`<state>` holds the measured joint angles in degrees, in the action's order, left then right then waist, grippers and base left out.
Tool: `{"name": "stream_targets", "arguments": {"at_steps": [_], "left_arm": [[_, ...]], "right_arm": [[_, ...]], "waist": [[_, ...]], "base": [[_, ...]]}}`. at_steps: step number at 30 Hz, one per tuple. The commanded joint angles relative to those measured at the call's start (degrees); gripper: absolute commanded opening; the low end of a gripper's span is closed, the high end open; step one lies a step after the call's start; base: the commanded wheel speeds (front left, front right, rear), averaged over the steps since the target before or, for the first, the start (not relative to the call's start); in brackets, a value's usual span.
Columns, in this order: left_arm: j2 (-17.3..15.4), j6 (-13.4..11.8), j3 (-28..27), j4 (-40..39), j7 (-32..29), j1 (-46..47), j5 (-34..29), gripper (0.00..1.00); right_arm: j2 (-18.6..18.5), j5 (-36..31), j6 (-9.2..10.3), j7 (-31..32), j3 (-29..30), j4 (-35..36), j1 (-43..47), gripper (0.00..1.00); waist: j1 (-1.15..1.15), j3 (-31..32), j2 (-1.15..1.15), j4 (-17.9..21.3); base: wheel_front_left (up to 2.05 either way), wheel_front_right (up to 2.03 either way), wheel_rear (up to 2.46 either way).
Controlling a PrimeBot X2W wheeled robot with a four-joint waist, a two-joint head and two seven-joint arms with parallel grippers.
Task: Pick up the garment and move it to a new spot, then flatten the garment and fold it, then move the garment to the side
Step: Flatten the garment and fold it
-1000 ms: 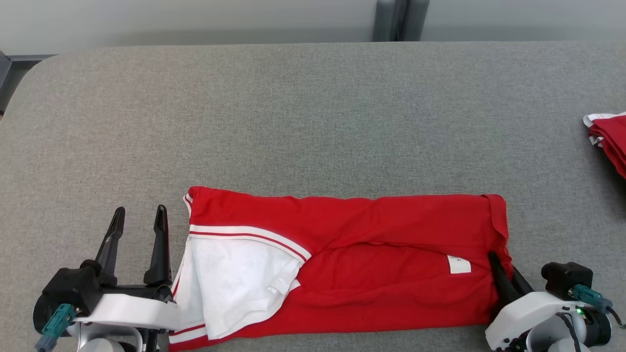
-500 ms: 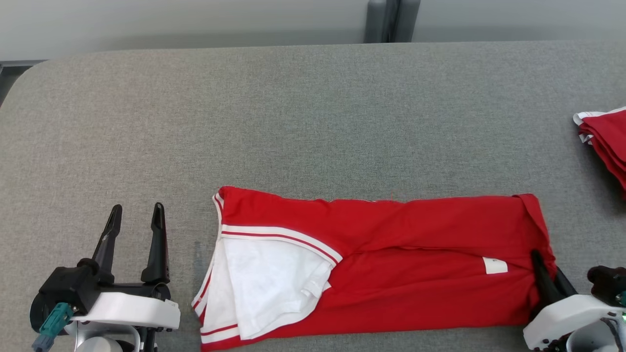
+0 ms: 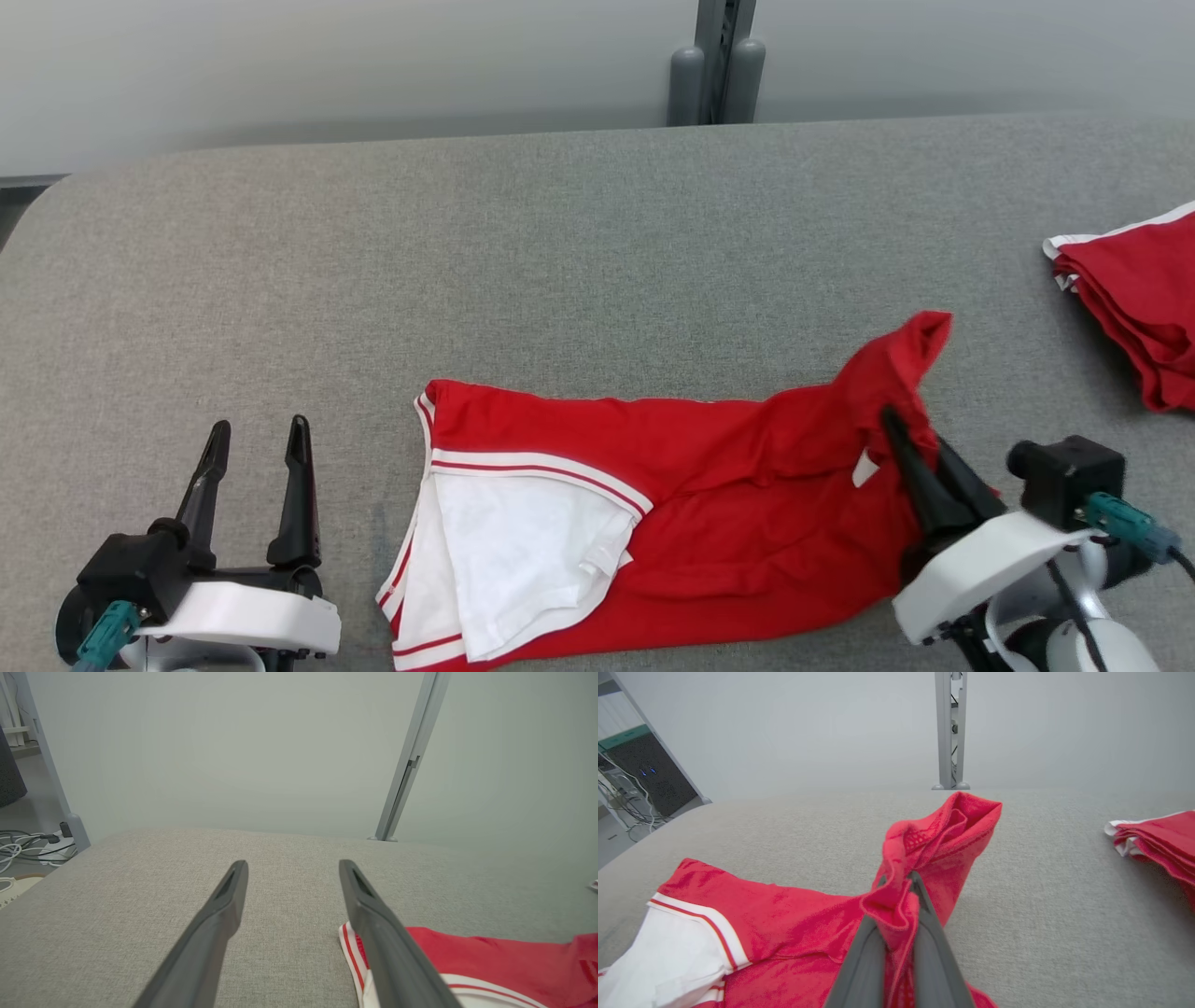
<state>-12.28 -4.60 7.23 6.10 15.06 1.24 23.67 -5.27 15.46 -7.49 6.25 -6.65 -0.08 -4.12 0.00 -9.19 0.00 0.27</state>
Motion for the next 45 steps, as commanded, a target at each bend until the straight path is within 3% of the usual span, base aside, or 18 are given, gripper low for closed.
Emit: {"name": "stream_targets", "arguments": {"at_steps": [1,5,9,23,32,33,34,35,41,45], "left_arm": [[-0.41,-0.2,-0.14,-0.02,-0.17,-0.37,-0.03,1.0],[-0.56,-0.16,0.42,-0.08,-0.66,-0.91,0.02,1.0],[-0.56,0.1,1.05,-0.11,-0.93,-1.11,-0.04,1.0],[1.62,2.43,4.97,2.86,-0.81,5.37,-0.81,1.0],[2.96,3.48,5.62,5.68,-0.19,7.87,-1.08,1.0],[2.98,3.48,5.53,5.89,-0.11,7.94,-1.11,1.0],[3.06,3.57,5.45,6.12,-0.08,8.05,-1.14,1.0],[3.07,3.6,5.3,6.32,-0.01,8.11,-1.15,1.0],[3.06,4.04,4.77,7.11,0.1,8.81,-1.8,1.0],[2.96,4.15,4.06,7.24,0.11,8.67,-1.96,1.0]], "right_arm": [[0.18,0.28,-0.01,1.07,-1.02,1.26,-0.17,0.0],[1.41,3.07,-0.01,4.33,-7.29,4.7,-1.86,0.0],[2.14,7.58,-0.01,4.1,-13.8,2.42,-4.34,0.0],[2.21,32.22,-0.02,-10.76,-36.67,-20.72,-21.77,0.0],[2.17,42.7,-0.02,-17.66,-47.54,-30.23,-29.29,0.0],[2.19,43.77,-0.02,-18.24,-48.56,-30.67,-30.02,0.14],[2.23,44.97,-0.02,-18.76,-49.5,-31.08,-30.71,0.84],[2.19,45.74,-0.02,-19.28,-50.42,-31.34,-31.42,1.0],[2.2,48.22,-0.02,-21.19,-53.26,-31.09,-35.3,1.0],[2.1,45.63,-0.02,-21.5,-49.14,-29.44,-36.81,1.0]], "waist": [[0.0,0.91,0.0,0.24],[0.0,2.38,0.0,-0.2],[0.0,3.01,0.0,-1.59],[0.0,-2.39,0.0,-10.56],[0.0,-3.54,0.0,-12.46],[0.0,-3.7,0.0,-12.38],[0.0,-3.79,0.0,-12.29],[0.0,-3.87,0.0,-12.07],[0.0,-4.1,0.0,-10.62],[0.0,-3.87,0.0,-9.35]], "base": [[0.0,0.0,0.0],[0.0,0.0,0.0],[0.0,0.0,0.0],[0.0,0.0,0.0],[0.0,0.0,0.0],[0.0,0.0,0.0],[0.0,0.0,0.0],[0.0,0.0,0.0],[0.0,0.0,0.0],[0.0,0.0,0.0]]}}
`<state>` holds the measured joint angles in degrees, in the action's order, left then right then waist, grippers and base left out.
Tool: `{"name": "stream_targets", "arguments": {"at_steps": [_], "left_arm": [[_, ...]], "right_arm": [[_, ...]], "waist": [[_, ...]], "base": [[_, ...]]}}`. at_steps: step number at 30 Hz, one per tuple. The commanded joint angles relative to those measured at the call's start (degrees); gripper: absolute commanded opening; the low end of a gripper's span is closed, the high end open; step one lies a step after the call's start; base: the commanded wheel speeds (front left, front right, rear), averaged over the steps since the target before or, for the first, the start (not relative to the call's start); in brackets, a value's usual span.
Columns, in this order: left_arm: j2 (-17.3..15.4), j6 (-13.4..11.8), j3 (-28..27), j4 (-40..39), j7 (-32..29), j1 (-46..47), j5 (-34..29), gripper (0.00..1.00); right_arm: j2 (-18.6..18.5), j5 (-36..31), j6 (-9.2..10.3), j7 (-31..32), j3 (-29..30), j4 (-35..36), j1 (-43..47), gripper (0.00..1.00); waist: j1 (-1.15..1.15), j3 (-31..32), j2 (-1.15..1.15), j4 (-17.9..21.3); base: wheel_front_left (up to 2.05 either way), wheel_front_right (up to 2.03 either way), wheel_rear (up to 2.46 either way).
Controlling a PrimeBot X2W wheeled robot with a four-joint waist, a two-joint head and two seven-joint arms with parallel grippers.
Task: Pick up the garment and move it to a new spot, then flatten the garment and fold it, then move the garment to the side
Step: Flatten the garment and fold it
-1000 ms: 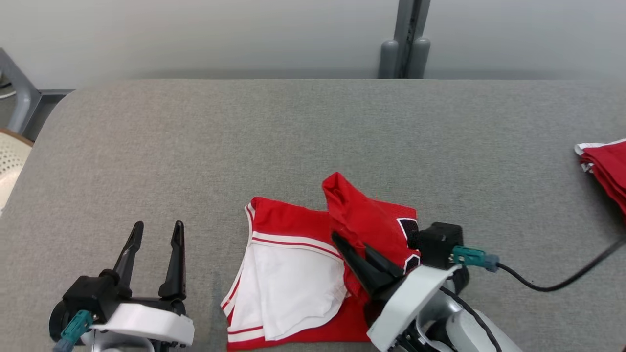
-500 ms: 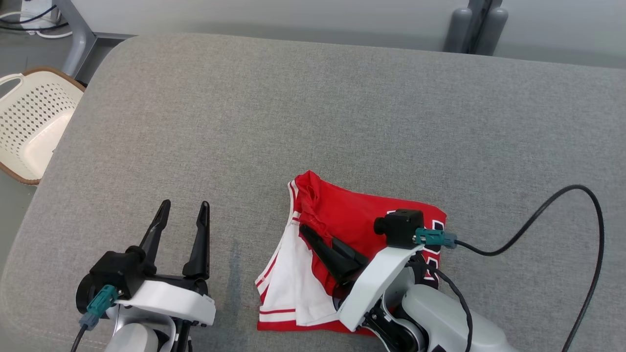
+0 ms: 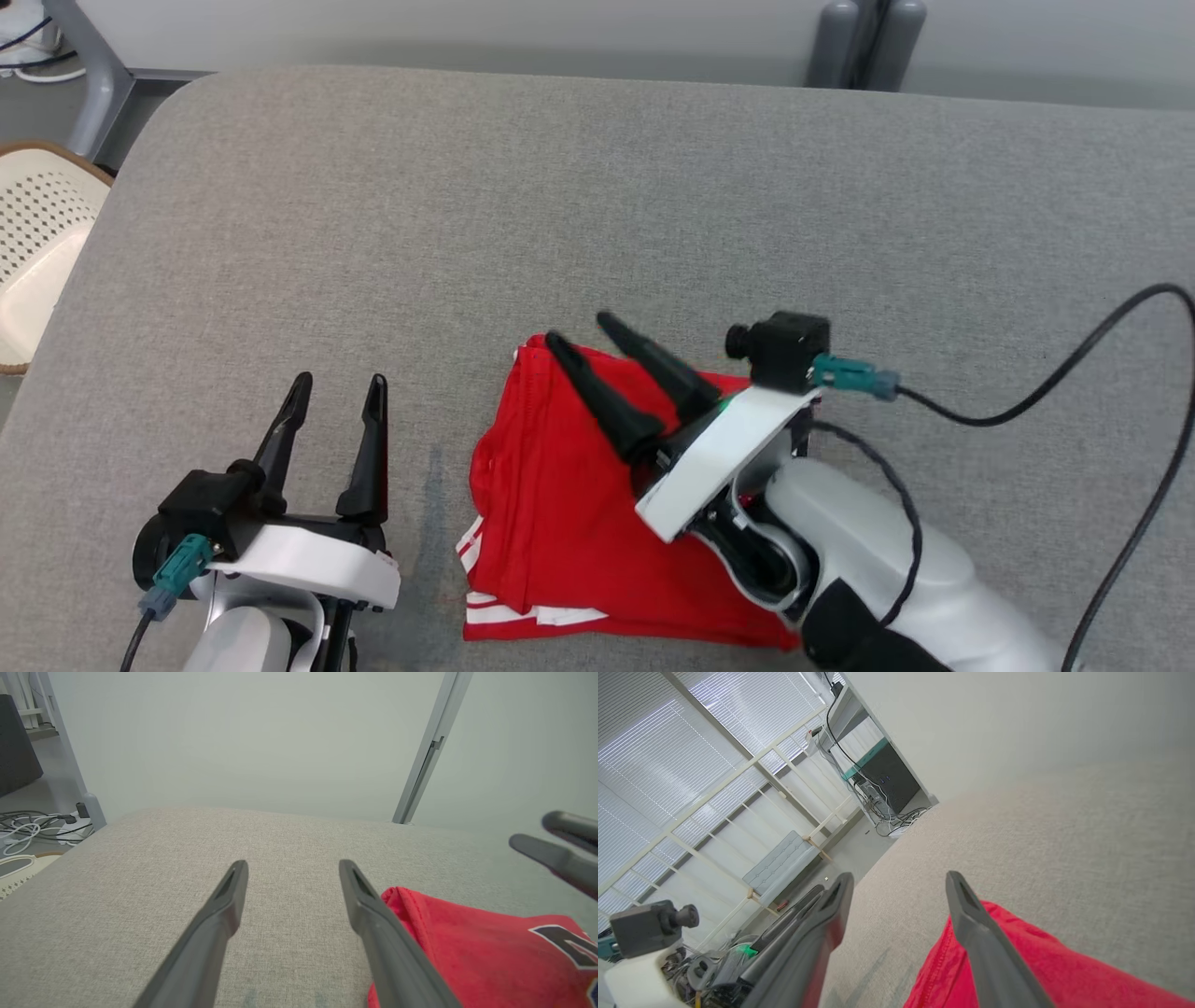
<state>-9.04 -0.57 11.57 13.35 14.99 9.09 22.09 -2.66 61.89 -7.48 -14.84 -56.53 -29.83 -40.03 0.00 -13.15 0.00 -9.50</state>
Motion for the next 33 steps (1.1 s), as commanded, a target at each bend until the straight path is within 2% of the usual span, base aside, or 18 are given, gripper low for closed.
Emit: {"name": "stream_targets", "arguments": {"at_steps": [1,7,17,24,33], "left_arm": [[-0.35,0.05,-0.78,-0.3,0.2,0.52,-0.46,1.0],[-0.77,-0.34,-2.42,-0.95,0.2,-0.96,-0.65,1.0],[-2.34,-1.4,-5.47,-3.13,0.15,-3.79,-0.38,1.0],[-3.4,-2.06,-6.52,-4.95,0.07,-7.0,-0.35,1.0],[-4.87,-3.42,-7.18,-9.36,-2.32,-14.18,0.35,1.0]], "right_arm": [[-0.45,-4.7,-0.03,-0.4,5.12,1.27,-0.15,1.0],[-2.46,-18.51,-0.03,-0.43,20.16,5.78,6.04,1.0],[-6.67,-31.14,-0.03,-0.44,38.53,14.88,21.27,1.0],[-8.35,-37.86,-0.03,0.65,44.62,18.99,28.9,1.0],[-7.33,-44.35,-0.02,5.17,49.41,25.79,37.29,1.0]], "waist": [[0.0,0.23,0.0,1.17],[0.0,1.2,0.0,3.59],[0.0,3.17,0.0,7.3],[0.0,5.89,0.0,9.22],[0.0,11.26,0.0,11.43]], "base": [[0.0,0.0,0.0],[0.0,0.0,0.0],[0.0,0.0,0.0],[0.0,0.0,0.0],[0.0,0.0,0.0]]}}
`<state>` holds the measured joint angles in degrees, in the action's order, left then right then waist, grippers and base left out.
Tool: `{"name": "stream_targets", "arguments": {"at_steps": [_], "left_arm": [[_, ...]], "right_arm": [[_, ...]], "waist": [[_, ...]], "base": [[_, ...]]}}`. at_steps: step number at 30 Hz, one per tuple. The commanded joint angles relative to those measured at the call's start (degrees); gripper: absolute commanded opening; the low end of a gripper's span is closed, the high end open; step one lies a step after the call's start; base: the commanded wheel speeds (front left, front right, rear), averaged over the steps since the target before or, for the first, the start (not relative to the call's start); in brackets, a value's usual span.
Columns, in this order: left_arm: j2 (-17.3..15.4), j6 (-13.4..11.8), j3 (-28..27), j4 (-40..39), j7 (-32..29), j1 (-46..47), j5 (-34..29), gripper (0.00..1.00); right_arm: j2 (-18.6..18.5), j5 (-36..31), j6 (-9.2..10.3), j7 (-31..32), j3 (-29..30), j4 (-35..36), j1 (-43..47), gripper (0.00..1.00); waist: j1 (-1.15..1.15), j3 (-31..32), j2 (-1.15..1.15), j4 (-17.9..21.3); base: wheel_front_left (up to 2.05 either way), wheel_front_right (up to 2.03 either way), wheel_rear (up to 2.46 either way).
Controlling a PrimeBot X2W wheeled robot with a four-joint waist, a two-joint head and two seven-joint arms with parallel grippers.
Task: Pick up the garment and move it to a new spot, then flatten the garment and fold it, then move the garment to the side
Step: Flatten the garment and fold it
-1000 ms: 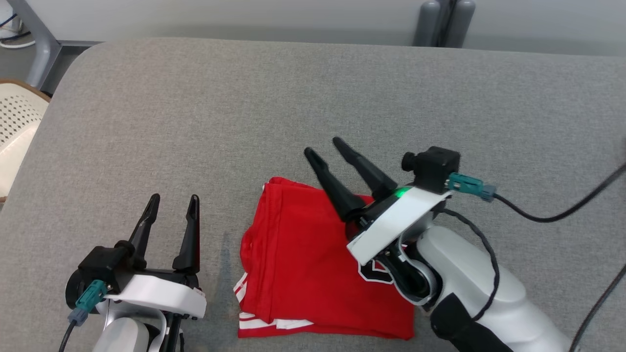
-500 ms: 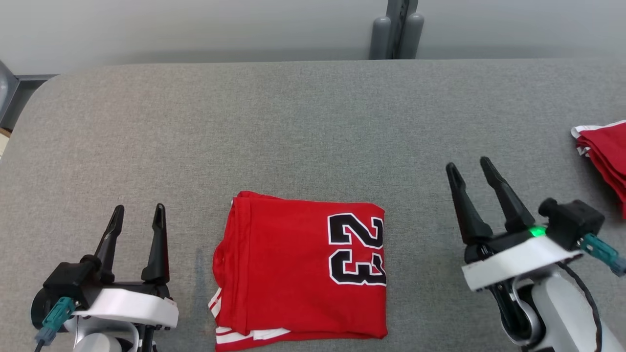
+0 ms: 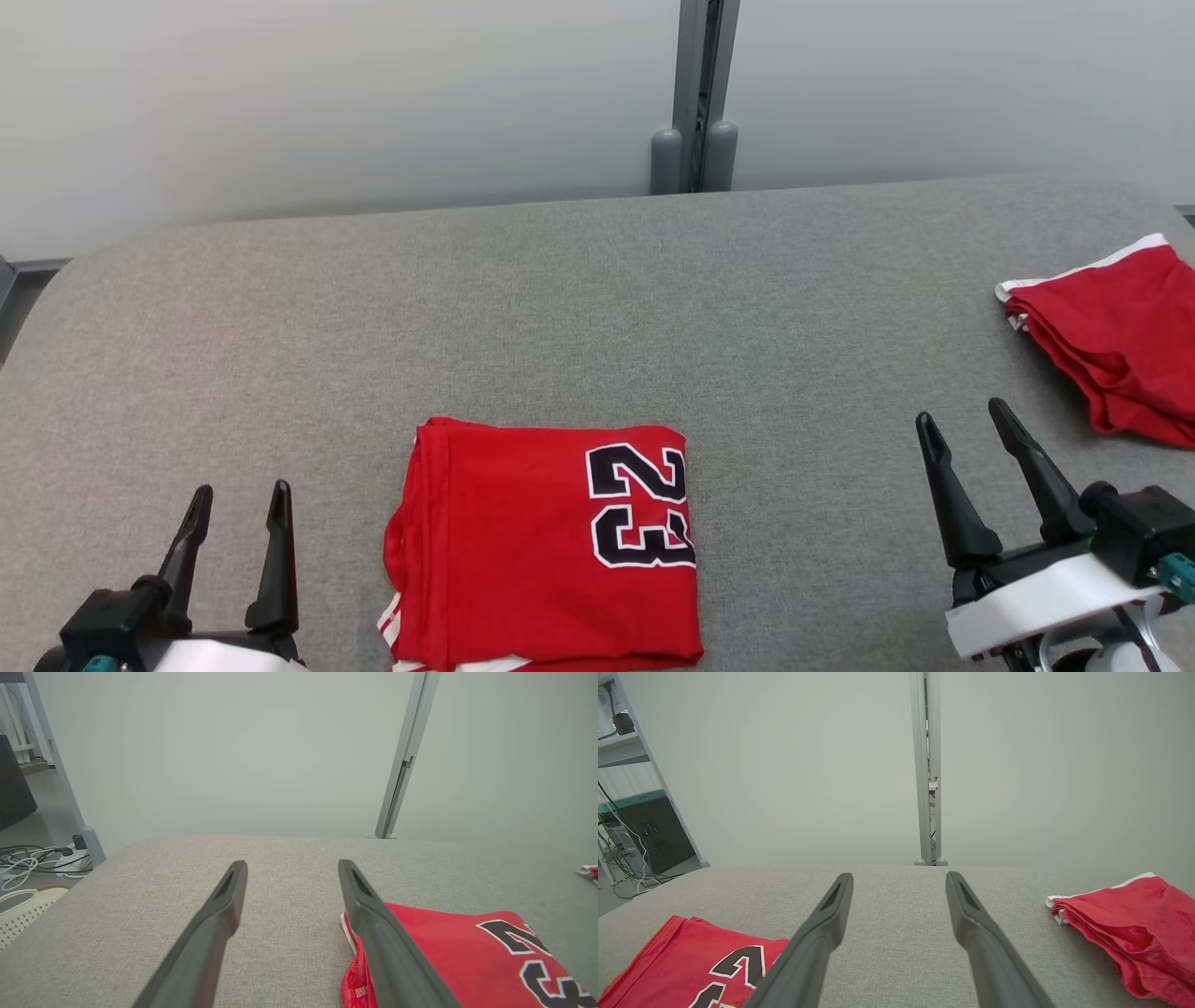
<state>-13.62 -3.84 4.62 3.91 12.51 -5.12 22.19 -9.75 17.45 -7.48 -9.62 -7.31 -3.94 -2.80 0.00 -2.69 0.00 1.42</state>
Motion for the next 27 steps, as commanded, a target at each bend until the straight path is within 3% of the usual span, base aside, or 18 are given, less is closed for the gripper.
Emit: {"name": "stream_targets", "arguments": {"at_steps": [1,12,27], "left_arm": [[-0.4,-0.27,-0.29,-0.34,-0.14,-0.77,0.3,1.0],[-0.51,-1.42,-0.26,-3.54,-2.51,-6.44,1.52,1.0],[-0.77,-2.25,0.05,-4.47,-3.49,-7.66,2.36,1.0]], "right_arm": [[0.0,-0.17,-0.02,0.42,0.36,0.48,0.89,1.0],[1.81,-2.49,-0.03,4.57,4.2,3.65,6.75,1.0],[2.79,-3.86,-0.02,6.77,6.22,4.96,7.94,1.0]], "waist": [[0.0,1.44,0.0,0.65],[0.0,4.94,0.0,1.4],[0.0,5.5,0.0,1.1]], "base": [[0.0,0.0,0.0],[0.0,0.0,0.0],[0.0,0.0,0.0]]}}
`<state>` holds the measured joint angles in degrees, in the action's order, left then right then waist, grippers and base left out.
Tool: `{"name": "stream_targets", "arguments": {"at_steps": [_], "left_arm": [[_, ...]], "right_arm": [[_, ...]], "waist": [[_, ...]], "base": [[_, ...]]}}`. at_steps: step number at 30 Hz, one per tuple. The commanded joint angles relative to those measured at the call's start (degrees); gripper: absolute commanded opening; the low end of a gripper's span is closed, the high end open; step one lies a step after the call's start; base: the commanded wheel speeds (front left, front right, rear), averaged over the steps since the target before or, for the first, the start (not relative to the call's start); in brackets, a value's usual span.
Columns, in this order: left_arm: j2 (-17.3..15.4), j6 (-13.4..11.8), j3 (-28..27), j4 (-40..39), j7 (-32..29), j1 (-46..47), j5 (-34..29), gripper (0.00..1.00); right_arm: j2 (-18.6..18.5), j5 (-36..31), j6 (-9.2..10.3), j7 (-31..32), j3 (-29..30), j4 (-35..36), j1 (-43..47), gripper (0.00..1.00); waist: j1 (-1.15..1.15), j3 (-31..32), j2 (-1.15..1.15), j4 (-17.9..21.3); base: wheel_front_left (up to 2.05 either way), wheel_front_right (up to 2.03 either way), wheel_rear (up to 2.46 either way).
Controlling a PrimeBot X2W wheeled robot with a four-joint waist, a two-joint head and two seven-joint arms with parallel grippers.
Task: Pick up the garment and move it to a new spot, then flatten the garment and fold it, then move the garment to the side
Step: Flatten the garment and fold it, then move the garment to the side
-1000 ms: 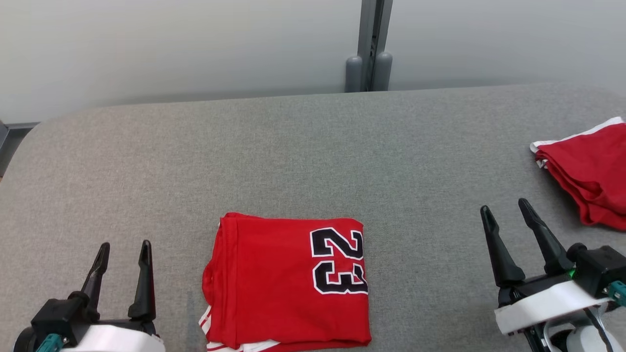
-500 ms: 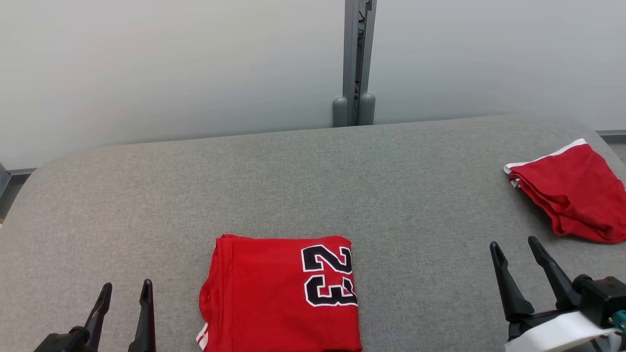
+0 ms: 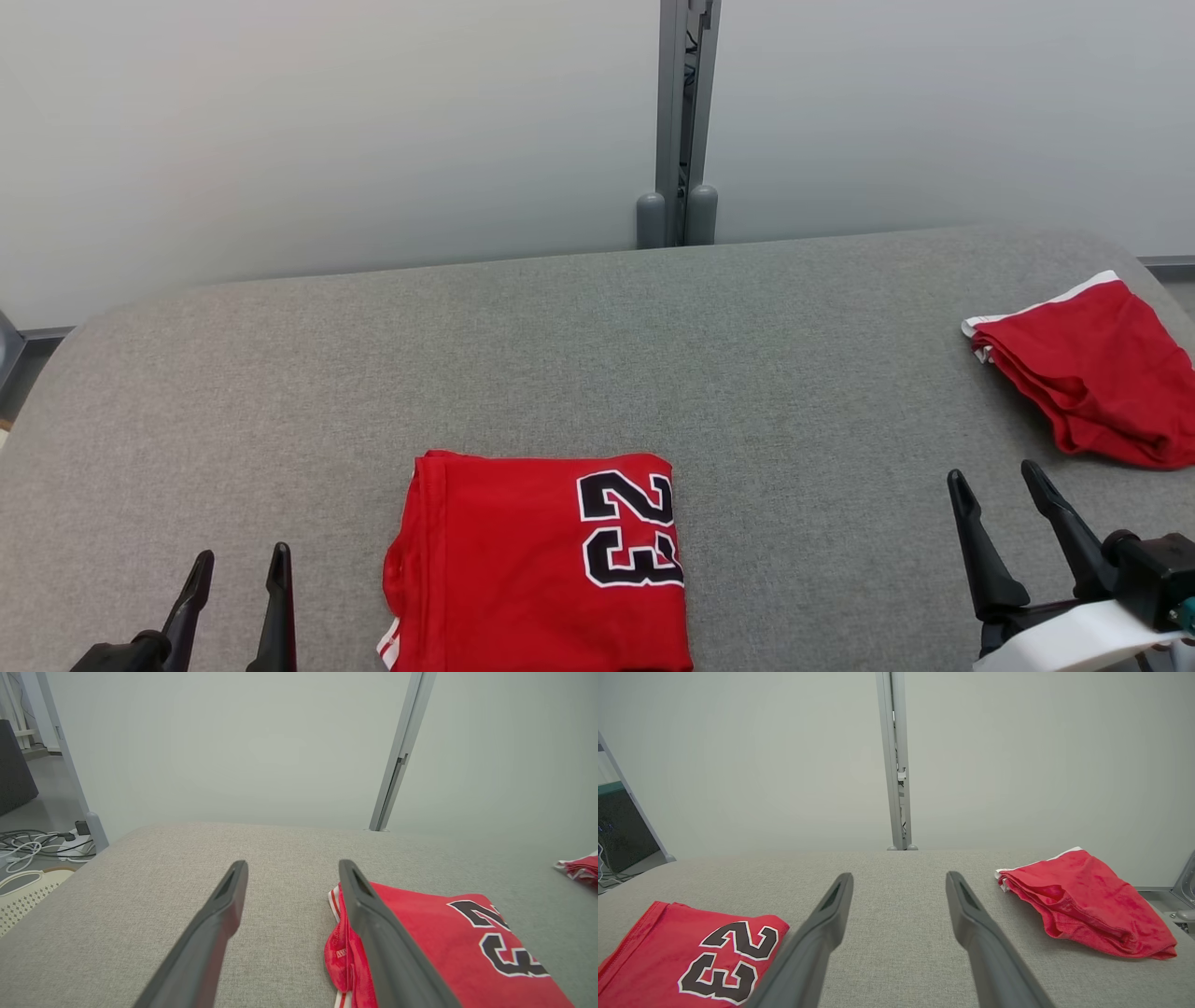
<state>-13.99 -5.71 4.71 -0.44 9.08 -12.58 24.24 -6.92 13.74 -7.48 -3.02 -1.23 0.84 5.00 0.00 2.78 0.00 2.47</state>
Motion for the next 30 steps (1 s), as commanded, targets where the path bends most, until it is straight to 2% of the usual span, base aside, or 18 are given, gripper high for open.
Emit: {"name": "stream_targets", "arguments": {"at_steps": [1,22,30], "left_arm": [[-0.41,-0.39,0.0,-0.1,-0.1,-0.17,0.31,1.0],[-0.26,-1.22,0.36,-0.9,0.67,0.12,0.92,1.0],[0.18,-1.07,1.05,-1.63,1.28,3.91,0.59,1.0]], "right_arm": [[-0.04,-0.13,-0.02,0.15,0.16,0.2,0.06,1.0],[-0.51,-0.37,-0.02,0.96,0.82,1.12,-0.08,1.0],[0.67,0.16,-0.03,1.5,0.26,-0.87,-1.37,1.0]], "waist": [[0.0,0.05,0.0,0.06],[0.0,-0.39,0.0,-0.28],[0.0,-2.87,0.0,-3.85]], "base": [[0.0,0.0,0.0],[0.0,0.0,0.0],[0.0,0.0,0.0]]}}
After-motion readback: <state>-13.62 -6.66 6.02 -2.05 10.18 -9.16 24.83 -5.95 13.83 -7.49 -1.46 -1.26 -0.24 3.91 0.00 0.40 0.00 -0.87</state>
